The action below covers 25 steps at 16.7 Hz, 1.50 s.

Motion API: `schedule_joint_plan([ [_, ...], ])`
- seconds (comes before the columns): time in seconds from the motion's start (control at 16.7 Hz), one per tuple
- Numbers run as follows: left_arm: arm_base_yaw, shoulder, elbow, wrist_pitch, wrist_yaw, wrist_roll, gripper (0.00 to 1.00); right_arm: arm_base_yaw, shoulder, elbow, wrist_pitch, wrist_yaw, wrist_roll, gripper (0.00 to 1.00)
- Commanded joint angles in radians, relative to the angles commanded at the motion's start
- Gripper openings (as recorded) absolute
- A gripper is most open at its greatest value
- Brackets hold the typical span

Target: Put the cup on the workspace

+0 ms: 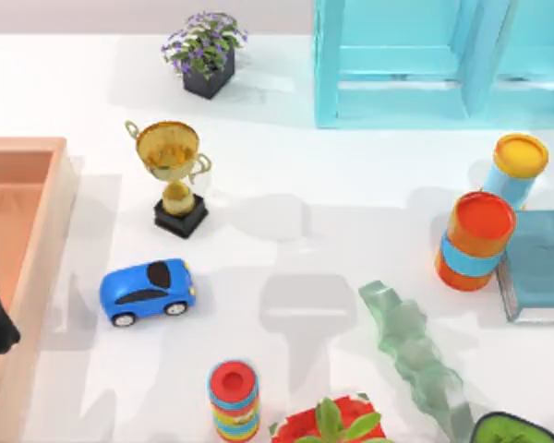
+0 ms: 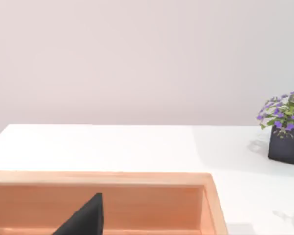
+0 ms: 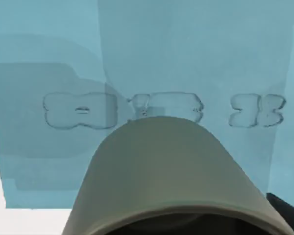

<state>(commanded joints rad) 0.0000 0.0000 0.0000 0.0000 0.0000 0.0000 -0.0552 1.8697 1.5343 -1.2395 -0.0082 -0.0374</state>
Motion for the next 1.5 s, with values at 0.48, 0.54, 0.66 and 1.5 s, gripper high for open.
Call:
schedule_joint_plan([
  [0.48, 0.0, 0.0, 0.0, 0.0, 0.0, 0.0, 1.0, 0.316, 0.054, 0.326, -0.061, -0.001, 0.335, 0.0],
  [0.54, 0.0, 0.0, 0.0, 0.0, 0.0, 0.0, 1.0, 0.369, 0.082, 0.377, -0.08, 0.002, 0.4, 0.0],
  [0.66, 0.0, 0.0, 0.0, 0.0, 0.0, 0.0, 1.0, 0.466, 0.148, 0.477, -0.124, 0.012, 0.519, 0.0],
  [1.5, 0.0, 0.0, 0.0, 0.0, 0.0, 0.0, 1.0, 0.645, 0.355, 0.586, -0.21, 0.074, 0.653, 0.0],
])
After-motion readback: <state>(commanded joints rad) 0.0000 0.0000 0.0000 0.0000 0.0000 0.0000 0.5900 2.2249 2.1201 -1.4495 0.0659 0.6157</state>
